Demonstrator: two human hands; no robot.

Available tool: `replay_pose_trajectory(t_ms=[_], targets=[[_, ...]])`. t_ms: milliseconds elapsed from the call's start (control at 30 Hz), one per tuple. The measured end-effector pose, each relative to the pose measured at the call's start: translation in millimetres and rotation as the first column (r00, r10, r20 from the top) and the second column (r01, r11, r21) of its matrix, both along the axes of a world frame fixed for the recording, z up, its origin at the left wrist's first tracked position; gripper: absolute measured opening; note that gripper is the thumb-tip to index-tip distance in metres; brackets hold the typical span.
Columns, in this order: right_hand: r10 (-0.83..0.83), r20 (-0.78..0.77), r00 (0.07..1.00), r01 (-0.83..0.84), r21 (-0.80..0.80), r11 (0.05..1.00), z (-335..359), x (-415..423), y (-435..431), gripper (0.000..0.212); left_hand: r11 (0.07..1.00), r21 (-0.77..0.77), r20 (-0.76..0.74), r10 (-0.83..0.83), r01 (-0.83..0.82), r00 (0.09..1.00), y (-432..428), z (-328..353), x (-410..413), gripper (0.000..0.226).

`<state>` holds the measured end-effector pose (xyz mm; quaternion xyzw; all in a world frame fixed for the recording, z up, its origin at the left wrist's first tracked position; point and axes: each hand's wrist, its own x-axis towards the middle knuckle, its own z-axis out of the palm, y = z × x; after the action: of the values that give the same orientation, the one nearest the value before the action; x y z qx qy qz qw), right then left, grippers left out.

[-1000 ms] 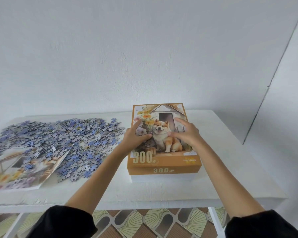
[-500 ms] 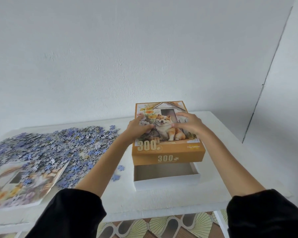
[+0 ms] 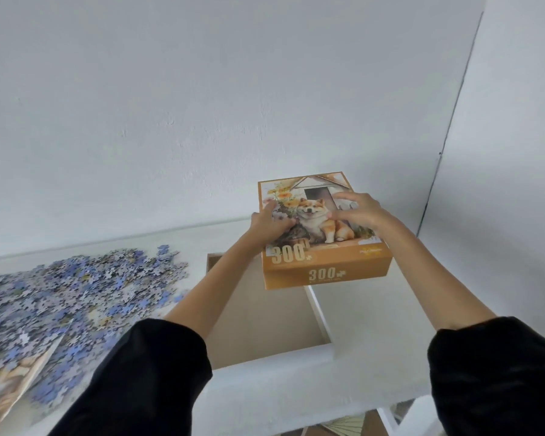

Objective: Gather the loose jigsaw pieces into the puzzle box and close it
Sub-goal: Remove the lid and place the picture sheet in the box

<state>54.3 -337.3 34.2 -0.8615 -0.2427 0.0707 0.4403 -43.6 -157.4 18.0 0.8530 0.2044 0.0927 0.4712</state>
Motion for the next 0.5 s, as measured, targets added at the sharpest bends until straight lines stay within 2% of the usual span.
replay_pose_trajectory(t_ms=[500], targets=[[-0.003, -0.117, 0.993, 0.007, 0.034, 0.999, -38.2, 132.2, -11.5, 0.058, 0.997, 0.039, -0.011, 0.066, -0.065, 0.998, -23.2, -42.9, 130.5, 0.065]])
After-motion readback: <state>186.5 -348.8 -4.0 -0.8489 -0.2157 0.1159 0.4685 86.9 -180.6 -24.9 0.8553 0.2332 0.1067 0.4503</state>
